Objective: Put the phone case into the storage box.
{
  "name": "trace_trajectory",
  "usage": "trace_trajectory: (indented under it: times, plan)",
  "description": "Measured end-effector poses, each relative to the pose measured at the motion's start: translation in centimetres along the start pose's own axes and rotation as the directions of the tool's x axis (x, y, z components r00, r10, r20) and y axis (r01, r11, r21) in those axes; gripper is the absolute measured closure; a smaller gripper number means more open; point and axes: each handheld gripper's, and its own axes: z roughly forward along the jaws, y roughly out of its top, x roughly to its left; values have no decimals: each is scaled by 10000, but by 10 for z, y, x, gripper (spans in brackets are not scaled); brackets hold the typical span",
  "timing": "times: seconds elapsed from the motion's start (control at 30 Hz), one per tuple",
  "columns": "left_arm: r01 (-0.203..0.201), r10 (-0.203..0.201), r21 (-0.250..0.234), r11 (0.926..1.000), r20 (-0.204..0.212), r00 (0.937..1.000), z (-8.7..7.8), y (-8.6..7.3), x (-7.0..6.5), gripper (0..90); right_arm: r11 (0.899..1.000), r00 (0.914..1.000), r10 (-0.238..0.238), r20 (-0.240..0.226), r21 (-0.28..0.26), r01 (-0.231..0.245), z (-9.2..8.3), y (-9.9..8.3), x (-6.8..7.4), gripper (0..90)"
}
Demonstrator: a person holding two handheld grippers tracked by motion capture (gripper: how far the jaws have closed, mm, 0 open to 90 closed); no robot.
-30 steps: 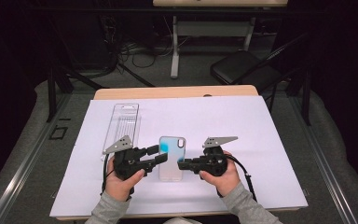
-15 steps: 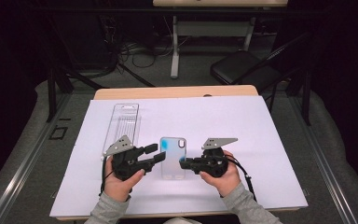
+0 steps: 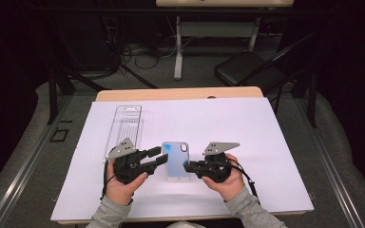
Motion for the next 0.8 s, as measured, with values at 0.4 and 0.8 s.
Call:
trace_trajectory:
  times: [0.4,0.8]
  plan:
    - [59,-62,-119,9999,-198,9998,-2,0,0,581,9995,9994,-312,178,65,311,3,-1,5,825]
    - [108,-114,-256,9996,-200,9997,-4,0,-1,663,9992,9991,-393,144,73,392,7,-3,8,825]
